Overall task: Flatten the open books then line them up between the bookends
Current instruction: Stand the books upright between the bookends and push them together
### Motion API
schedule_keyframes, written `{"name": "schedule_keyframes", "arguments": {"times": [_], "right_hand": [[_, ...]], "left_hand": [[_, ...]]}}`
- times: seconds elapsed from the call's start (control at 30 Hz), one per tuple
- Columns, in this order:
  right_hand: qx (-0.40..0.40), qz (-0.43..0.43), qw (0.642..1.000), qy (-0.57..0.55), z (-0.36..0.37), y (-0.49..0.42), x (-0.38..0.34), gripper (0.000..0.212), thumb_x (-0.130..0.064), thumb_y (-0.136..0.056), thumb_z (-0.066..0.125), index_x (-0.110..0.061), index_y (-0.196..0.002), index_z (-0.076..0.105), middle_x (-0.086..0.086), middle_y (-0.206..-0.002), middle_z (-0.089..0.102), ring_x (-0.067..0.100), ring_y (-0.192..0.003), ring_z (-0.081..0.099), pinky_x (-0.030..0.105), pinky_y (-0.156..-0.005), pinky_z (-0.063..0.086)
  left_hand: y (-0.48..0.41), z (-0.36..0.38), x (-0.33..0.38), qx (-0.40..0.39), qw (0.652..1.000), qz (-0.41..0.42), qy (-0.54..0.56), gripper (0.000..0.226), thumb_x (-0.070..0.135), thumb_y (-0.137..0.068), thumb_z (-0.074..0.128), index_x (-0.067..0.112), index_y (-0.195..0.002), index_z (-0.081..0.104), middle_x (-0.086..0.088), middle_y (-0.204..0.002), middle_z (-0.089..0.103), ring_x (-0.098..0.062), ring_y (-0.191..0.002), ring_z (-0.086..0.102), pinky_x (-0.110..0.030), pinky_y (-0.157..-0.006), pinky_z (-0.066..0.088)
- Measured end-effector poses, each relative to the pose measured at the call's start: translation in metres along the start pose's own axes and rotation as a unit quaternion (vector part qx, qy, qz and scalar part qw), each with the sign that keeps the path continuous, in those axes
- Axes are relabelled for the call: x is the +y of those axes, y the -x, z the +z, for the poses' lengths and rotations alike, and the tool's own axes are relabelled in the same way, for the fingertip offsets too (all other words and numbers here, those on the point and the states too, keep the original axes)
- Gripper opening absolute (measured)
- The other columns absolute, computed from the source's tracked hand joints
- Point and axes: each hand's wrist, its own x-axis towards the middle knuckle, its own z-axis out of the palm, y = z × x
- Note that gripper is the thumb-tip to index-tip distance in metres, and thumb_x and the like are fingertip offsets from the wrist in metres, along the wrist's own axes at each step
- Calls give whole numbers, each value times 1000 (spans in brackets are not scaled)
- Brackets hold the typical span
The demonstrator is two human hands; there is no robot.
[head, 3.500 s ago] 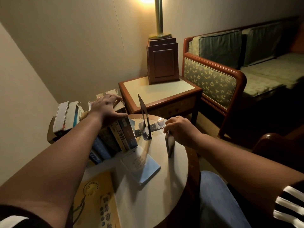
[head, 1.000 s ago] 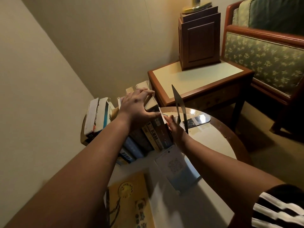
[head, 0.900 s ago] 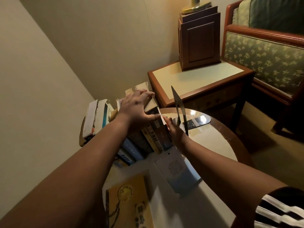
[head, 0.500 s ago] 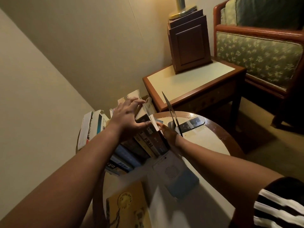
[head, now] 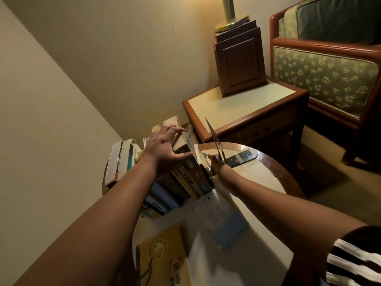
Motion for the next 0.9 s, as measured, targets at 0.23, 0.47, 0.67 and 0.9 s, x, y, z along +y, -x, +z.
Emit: {"name": "schedule_keyframes", "arguments": {"times": [0.23,0.47,0.67,0.9], "right_hand": [[-2,-33,994,104,-5,32,4,61,-50,-104,20,-12,-148,39,15,-153,39,34,-142,33,35,-103,27],[-28,-90,919,382,-18,75,34,45,-41,-101,50,-21,-141,50,5,-146,50,19,-127,50,30,-99,43],[-126,-125,707,685,-18,109,65,78,-68,-93,41,-26,-155,21,8,-165,10,30,-148,18,43,-118,24],[-125,-61,686,714,-59,111,59,106,-86,-71,-4,-25,-157,11,5,-166,1,26,-152,9,45,-122,12]], "left_hand": [[-2,-1,-1,-4,1000,-3,7,100,86,-54,46,36,-140,43,1,-153,34,-31,-138,35,-56,-104,36],[-1,-6,7,-22,1000,-11,19,94,76,-61,66,33,-142,44,-3,-154,34,-32,-139,34,-55,-109,32],[-1,-5,9,-22,1000,-17,13,81,57,-74,76,32,-142,42,-5,-155,32,-34,-141,31,-55,-111,30],[3,-7,13,-20,999,-24,8,77,57,-76,73,33,-142,41,-4,-155,32,-34,-140,31,-53,-111,31]]}}
